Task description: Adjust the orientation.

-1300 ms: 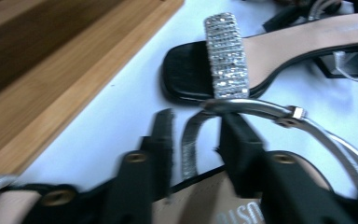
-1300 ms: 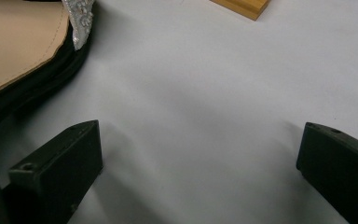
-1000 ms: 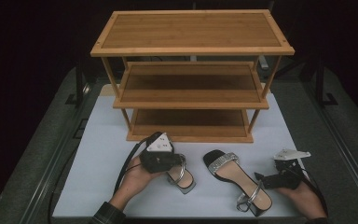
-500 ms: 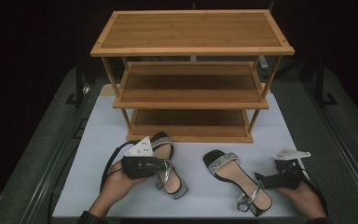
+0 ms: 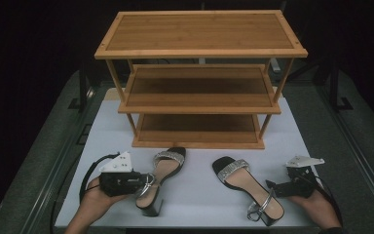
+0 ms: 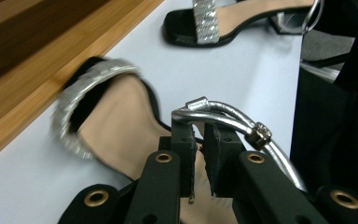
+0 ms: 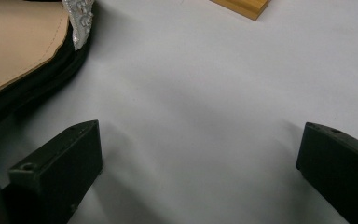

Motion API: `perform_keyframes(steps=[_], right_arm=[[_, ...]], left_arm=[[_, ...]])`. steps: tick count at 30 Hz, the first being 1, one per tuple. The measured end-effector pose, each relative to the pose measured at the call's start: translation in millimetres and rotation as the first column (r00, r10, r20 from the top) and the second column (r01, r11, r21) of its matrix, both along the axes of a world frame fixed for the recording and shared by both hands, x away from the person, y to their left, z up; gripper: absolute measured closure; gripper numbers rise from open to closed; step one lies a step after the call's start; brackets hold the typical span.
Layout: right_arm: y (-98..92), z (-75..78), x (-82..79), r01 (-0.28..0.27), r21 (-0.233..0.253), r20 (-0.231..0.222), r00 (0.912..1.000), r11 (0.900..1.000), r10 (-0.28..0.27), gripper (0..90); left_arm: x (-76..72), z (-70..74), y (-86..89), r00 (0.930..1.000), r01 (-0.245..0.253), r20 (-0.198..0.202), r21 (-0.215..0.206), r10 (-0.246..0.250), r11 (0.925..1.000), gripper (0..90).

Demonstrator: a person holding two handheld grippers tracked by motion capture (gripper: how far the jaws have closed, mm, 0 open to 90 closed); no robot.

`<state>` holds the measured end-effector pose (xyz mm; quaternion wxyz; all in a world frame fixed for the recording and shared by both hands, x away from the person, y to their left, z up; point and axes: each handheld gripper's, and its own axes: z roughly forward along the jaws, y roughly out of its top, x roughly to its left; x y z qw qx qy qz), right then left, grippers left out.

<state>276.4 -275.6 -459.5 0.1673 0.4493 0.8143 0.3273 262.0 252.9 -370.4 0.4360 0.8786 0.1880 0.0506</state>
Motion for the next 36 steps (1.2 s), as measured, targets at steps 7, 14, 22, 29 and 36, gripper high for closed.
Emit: perform_keyframes(steps=[7, 14, 22, 29, 36], right_arm=[[-0.1, 0.1, 0.1, 0.000, -0.001, -0.001, 1.0000, 1.000, 0.000, 0.0], [0.0, 0.1, 0.0, 0.000, -0.001, -0.002, 1.0000, 1.000, 0.000, 0.0], [-0.1, 0.1, 0.0, 0.000, -0.001, -0.001, 1.0000, 1.000, 0.000, 0.0], [-0.1, 0.1, 0.0, 0.000, -0.001, -0.002, 1.0000, 1.000, 0.000, 0.0], [-0.1, 0.1, 0.0, 0.000, -0.001, -0.002, 1.0000, 1.000, 0.000, 0.0]], left_arm=[[0.0, 0.9, 26.2, 0.9976, -0.065, 0.028, 0.049, 0.063, 0.9967, 82.5], [1.0, -10.2, 32.7, 0.9985, -0.054, -0.006, 0.099, 0.055, 0.9937, 74.0], [-0.7, -11.0, 38.2, 0.9993, -0.038, 0.002, 0.102, 0.038, 0.9940, 50.8], [0.6, -13.5, 50.2, 0.9981, -0.060, -0.010, 0.099, 0.061, 0.9933, 45.4], [2.3, -9.1, 68.9, 0.9893, -0.146, 0.006, 0.038, 0.146, 0.9886, 42.0]])
